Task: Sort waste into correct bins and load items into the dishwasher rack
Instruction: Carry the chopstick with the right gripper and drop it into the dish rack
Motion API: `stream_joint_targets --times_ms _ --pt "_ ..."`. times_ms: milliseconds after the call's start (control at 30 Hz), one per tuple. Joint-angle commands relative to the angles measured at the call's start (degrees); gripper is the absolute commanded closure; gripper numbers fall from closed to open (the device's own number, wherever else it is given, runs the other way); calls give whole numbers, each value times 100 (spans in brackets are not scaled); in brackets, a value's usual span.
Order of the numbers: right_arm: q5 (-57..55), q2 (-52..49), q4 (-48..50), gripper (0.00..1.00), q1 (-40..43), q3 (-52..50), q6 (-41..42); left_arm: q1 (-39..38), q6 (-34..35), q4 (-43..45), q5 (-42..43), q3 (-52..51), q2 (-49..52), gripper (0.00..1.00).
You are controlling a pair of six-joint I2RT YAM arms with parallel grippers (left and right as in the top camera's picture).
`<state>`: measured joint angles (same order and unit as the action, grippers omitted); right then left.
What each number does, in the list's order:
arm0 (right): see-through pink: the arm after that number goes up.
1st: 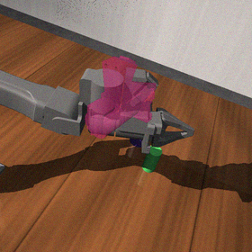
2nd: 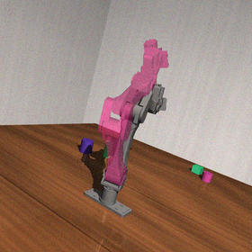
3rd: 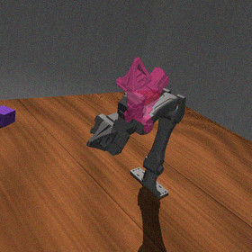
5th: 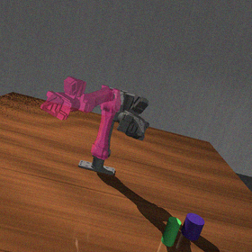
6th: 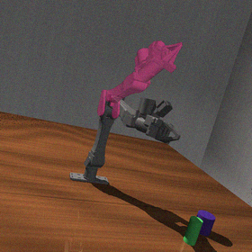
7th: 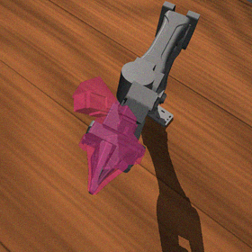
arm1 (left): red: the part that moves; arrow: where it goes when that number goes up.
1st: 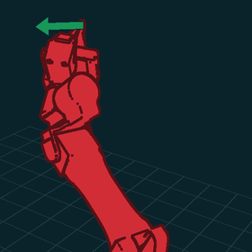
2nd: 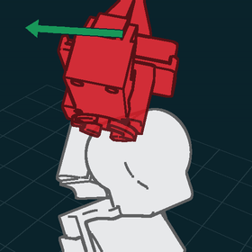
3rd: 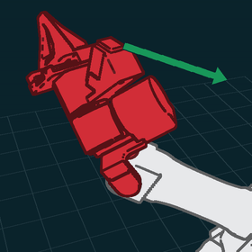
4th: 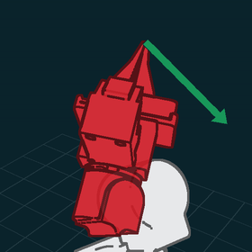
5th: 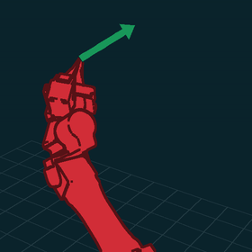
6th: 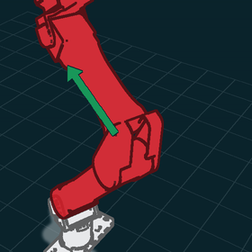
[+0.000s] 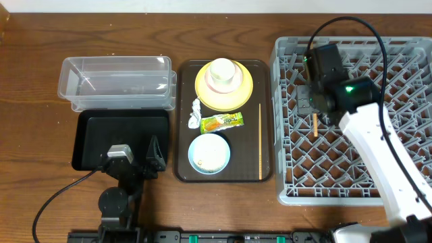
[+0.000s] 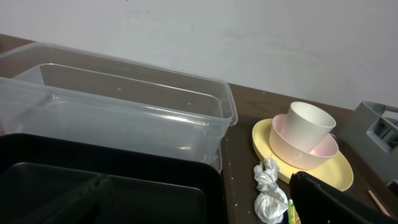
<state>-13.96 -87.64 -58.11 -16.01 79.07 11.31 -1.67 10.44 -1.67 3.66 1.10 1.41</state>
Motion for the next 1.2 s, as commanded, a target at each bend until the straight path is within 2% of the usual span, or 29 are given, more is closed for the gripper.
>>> stream_joint_targets --times_ms 0,300,633,900,967,1033,1167 --pt "-61 -302 -17 99 273 -46 -337 -17 -76 -210 20 -87 -4 7" --pt "-50 -870 24 99 522 -46 -393 -17 -76 -210 20 -87 -4 7" --pt "835 -1360 225 99 516 -46 -564 -17 -76 -210 20 -87 -7 6" --pt "863 -1471 262 99 518 -46 -564 -17 -76 -210 20 -87 -7 7" --pt "863 -1471 264 91 516 -46 -564 -17 -76 -210 20 -87 -4 7" --pt "863 -1471 262 76 516 -46 -562 -17 -76 -210 20 -87 -4 6" --pt "863 -1471 260 68 511 -46 -562 -17 -76 -210 20 -87 -7 7"
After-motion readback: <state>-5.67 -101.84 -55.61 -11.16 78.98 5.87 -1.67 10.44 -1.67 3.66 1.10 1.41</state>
